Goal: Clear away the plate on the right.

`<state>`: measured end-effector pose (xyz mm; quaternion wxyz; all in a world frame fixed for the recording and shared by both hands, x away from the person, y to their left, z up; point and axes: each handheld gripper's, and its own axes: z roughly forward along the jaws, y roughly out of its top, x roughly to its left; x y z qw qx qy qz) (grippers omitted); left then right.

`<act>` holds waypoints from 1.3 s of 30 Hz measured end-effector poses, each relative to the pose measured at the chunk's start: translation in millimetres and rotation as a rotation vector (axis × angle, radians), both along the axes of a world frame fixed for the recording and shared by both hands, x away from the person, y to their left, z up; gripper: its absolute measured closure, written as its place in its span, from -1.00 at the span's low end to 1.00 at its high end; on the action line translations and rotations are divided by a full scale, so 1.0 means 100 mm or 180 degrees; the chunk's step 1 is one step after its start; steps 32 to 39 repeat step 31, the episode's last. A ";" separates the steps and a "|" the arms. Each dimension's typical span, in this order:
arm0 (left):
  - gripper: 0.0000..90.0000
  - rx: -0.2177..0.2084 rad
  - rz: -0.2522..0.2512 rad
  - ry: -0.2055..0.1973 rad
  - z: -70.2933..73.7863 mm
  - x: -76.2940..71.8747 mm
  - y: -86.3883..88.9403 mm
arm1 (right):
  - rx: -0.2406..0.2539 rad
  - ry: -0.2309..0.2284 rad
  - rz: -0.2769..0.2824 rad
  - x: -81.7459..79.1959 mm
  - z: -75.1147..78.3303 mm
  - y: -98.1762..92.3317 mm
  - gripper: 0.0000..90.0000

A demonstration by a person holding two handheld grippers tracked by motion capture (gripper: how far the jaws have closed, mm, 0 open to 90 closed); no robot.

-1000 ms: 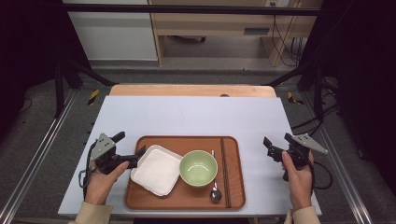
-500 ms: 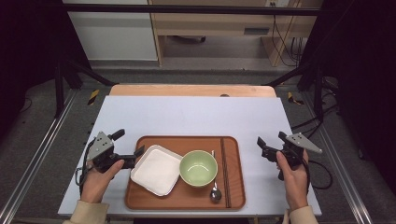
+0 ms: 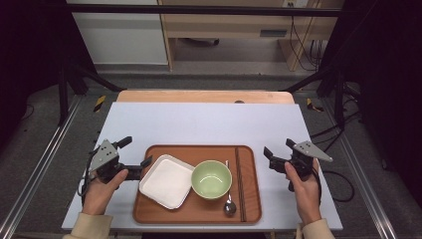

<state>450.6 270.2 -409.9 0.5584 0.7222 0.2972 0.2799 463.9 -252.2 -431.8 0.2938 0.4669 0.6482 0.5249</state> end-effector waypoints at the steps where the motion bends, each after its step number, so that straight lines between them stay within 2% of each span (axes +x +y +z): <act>1: -0.96 0.0006 -0.0016 0.0002 0.00 0.00 0.00 | -0.0022 -0.0002 0.0023 0.00 0.00 0.01 -0.80; 6: -0.97 0.0051 -0.0057 0.0002 -0.03 0.01 -0.01 | -0.0029 -0.0002 0.0136 -0.01 0.01 0.11 -0.79; 17: -0.96 0.0020 0.0001 0.0074 -0.17 0.05 0.06 | -0.0082 0.0052 0.0366 -0.01 -0.02 0.30 -0.86; 28: -0.96 0.0017 0.0060 0.0138 -0.27 0.05 0.16 | 0.0054 0.0230 0.0606 0.00 -0.11 0.40 -0.85; 39: -0.96 0.0019 0.0073 0.0155 -0.29 0.06 0.17 | 0.0019 0.0226 0.0623 -0.01 -0.11 0.43 -0.85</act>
